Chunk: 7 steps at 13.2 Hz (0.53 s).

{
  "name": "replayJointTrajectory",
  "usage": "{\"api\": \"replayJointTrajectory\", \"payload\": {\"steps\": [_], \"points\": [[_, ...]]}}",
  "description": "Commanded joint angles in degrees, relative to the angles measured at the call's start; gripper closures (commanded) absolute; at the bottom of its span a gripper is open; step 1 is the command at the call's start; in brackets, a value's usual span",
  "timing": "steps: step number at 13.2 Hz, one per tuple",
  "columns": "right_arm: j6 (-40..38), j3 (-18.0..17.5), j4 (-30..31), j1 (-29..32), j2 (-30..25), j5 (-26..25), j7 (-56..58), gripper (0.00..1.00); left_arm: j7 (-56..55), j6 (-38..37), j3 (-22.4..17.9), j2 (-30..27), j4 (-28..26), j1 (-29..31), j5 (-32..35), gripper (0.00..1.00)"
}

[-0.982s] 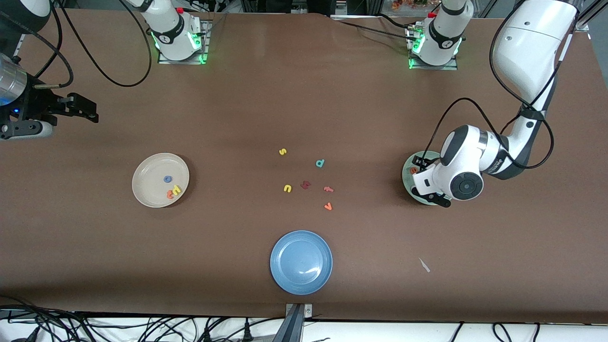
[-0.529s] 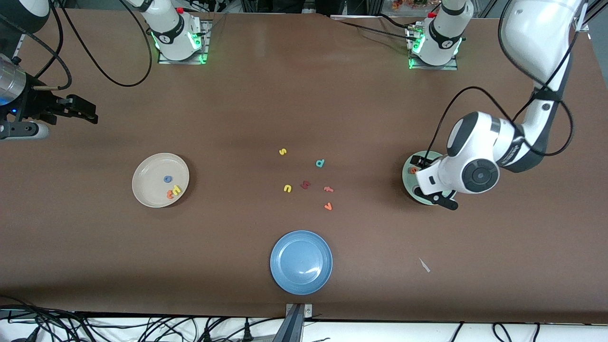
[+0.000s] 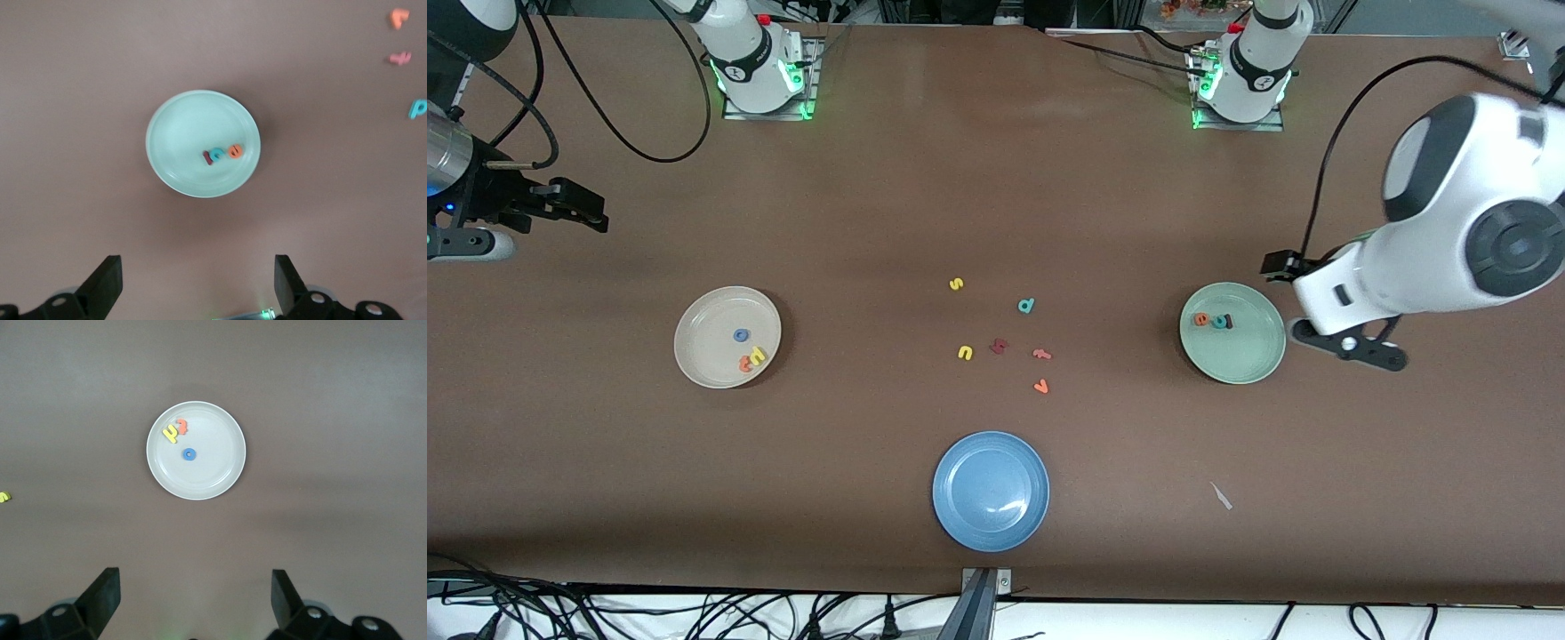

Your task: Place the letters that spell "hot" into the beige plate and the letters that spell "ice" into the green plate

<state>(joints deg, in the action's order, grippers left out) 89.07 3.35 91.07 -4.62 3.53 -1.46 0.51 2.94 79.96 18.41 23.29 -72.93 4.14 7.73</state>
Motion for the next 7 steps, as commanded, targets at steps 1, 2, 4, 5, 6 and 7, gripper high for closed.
{"api": "replayJointTrajectory", "payload": {"steps": [1,2,4,5,6,7], "points": [[-0.66,-0.09,-1.60,0.40,0.69,0.58,-2.68,0.00,0.75,7.96,-4.77,-6.29,-3.42,-1.84,-1.23,0.00],[-0.66,-0.09,-1.60,0.40,0.69,0.58,-4.53,0.00,0.75,12.45,-6.53,-9.80,-7.36,-2.55,-1.31,0.00],[-0.66,-0.18,-1.60,0.31,0.69,0.58,-4.81,0.00,0.57,17.22,-7.33,-15.52,-14.75,-2.73,-1.66,0.00],[-0.66,-0.10,-1.60,0.40,0.69,0.58,-4.81,0.00,0.57,18.63,-8.90,-18.51,-18.79,-3.17,-4.71,0.00],[-0.57,-0.09,-1.60,0.40,0.69,0.58,-4.81,0.00,0.57,19.08,-12.14,-21.06,-21.87,-4.91,-9.53,0.00],[-0.66,-0.09,-1.60,0.40,0.69,0.58,-4.73,0.00,0.75,19.44,-14.78,-22.92,-24.51,-5.54,-14.71,0.00]]}}
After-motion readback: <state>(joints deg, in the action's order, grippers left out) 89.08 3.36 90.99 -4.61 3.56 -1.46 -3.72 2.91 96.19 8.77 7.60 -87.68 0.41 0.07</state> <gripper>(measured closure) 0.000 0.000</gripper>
